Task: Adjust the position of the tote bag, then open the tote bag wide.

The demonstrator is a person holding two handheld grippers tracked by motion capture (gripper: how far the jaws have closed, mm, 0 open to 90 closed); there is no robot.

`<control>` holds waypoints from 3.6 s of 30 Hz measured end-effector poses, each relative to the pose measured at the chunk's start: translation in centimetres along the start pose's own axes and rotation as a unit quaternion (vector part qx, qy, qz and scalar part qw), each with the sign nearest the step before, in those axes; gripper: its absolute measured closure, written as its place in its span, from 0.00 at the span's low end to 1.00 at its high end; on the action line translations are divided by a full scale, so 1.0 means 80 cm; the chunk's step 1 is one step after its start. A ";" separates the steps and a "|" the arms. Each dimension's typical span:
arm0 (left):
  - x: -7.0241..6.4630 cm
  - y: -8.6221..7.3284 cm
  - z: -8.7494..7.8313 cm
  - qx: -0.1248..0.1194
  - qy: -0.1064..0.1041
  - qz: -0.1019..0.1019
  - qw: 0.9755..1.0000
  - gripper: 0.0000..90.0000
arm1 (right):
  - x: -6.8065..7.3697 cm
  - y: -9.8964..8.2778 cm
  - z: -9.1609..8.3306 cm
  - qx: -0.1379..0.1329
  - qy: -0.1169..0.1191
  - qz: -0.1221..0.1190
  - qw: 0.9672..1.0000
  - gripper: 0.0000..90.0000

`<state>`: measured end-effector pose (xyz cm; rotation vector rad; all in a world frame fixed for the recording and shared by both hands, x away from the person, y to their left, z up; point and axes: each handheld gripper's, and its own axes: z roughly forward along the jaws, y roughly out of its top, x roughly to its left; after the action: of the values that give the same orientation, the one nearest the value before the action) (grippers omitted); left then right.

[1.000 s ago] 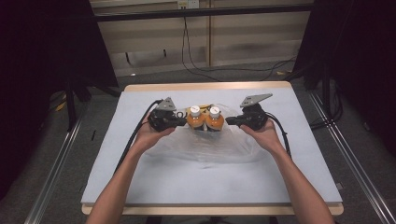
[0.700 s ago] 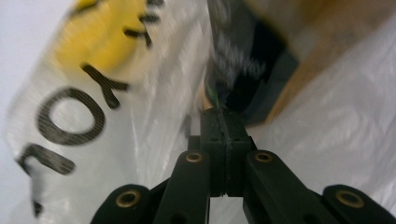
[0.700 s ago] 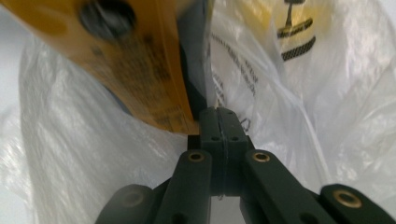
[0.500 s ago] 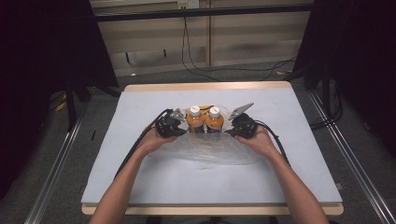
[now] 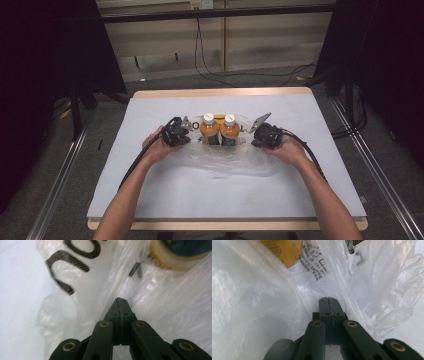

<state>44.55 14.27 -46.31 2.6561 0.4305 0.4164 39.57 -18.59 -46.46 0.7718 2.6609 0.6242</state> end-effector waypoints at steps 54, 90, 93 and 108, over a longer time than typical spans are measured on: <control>0.010 -0.066 -0.038 0.028 -0.017 -0.007 0.999 1.00 | -0.042 -0.058 -0.026 0.047 -0.051 0.017 0.997 1.00; -0.007 -0.073 -0.101 -0.250 -0.068 -0.118 0.959 0.95 | -0.028 -0.064 -0.086 -0.191 -0.010 0.109 0.976 1.00; -0.018 -0.057 -0.101 -0.262 -0.082 -0.105 0.956 1.00 | -0.024 -0.058 -0.085 -0.200 0.006 0.107 0.974 1.00; -0.068 0.014 -0.062 -0.241 -0.122 -0.049 0.962 1.00 | 0.005 -0.005 -0.067 -0.199 0.044 0.056 0.977 1.00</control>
<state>38.17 13.13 -42.72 2.1658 0.3298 0.1343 37.00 -20.38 -42.10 0.7918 2.4553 1.1996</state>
